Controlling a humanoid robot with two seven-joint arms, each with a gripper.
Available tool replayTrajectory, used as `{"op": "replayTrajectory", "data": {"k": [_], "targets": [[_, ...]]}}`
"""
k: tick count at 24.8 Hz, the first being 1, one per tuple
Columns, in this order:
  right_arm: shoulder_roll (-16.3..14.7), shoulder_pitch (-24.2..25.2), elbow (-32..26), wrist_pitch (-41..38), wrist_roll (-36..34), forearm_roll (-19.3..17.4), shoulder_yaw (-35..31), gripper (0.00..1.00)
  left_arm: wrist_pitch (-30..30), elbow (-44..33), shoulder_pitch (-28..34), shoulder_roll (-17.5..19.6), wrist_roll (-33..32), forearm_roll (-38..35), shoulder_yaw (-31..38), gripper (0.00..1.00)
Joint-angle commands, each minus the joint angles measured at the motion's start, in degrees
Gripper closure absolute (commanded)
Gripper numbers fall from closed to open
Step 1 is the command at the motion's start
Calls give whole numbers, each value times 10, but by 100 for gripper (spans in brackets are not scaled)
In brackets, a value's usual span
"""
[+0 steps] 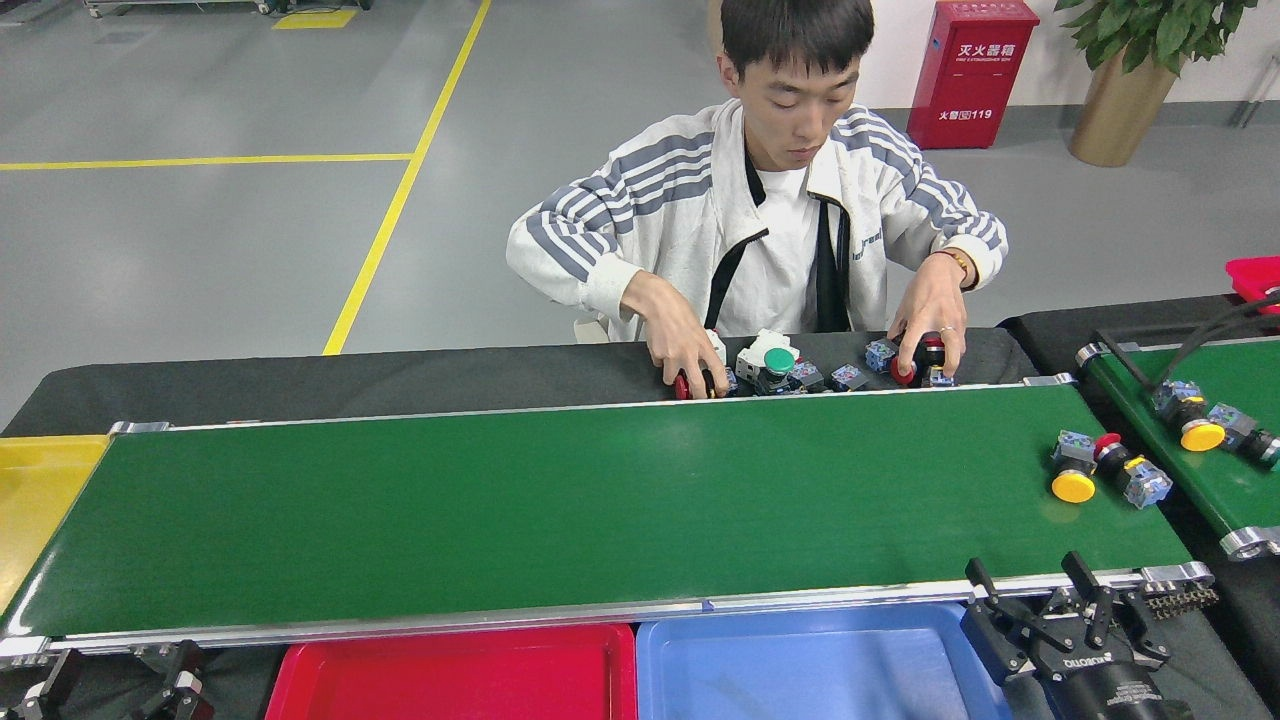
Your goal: Pick switch part from conveyor to tray
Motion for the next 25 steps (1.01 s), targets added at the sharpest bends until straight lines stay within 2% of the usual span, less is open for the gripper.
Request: {"op": "replayTrajectory", "data": {"k": [1, 9, 14, 17, 22, 25], "targets": [[-6, -7, -5, 5, 31, -4, -3, 0, -1, -5, -1, 8, 5, 2, 4, 0], [-6, -22, 2, 10, 45, -6, -12, 0, -1, -5, 3, 10, 5, 2, 1, 0], [-12, -88, 43, 47, 44, 10, -5, 0, -1, -4, 3, 10, 4, 2, -3, 0], [-4, -112, 71, 64, 43, 38, 31, 1, -1, -4, 3, 12, 5, 1, -4, 0], [-2, -163, 130, 153, 42, 42, 91, 1, -13, -3, 0, 14, 4, -1, -4, 0], [-1, -186, 160, 162, 42, 41, 95, 1, -14, 1, -1, 15, 4, -1, -5, 0]]}}
